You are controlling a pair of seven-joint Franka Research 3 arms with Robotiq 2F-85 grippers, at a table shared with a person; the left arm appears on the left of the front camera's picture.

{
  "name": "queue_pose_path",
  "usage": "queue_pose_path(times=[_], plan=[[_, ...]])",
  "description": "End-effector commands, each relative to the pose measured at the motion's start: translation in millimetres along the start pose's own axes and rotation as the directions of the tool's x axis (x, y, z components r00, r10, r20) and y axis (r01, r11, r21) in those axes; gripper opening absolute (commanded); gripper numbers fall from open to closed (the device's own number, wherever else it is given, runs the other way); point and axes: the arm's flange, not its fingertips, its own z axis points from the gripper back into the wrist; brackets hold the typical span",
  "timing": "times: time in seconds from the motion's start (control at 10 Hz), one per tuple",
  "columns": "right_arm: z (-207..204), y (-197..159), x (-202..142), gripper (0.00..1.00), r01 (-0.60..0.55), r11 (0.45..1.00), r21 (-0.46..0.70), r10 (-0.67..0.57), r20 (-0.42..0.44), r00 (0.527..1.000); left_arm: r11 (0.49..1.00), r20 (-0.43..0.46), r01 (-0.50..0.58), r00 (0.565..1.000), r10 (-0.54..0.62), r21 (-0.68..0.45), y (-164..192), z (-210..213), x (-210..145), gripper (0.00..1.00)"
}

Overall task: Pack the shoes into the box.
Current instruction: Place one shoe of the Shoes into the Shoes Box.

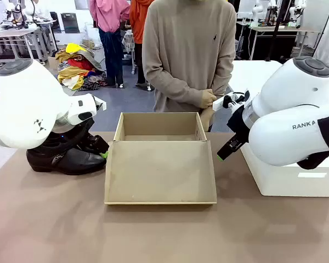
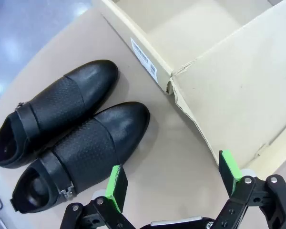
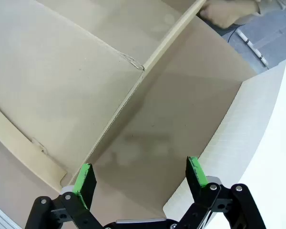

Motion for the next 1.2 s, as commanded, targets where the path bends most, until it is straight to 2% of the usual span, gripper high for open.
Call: queue_pose_path(times=[0.0, 1.1], plan=[[0.6, -0.4, -0.7, 1.0, -0.001, 1.0, -0.002, 0.001, 0.0, 1.0, 1.0, -0.004, -0.003, 1.0, 0.003, -0.002, 1.1, 2.9, -2.4, 1.0], [8.6, -3.7, 4.2, 1.0, -0.02, 0.999, 0.025, 0.019, 0.015, 1.0, 1.0, 0.0, 0.0, 1.0, 0.0, 0.0, 0.0, 0.0, 0.0, 1.0]])
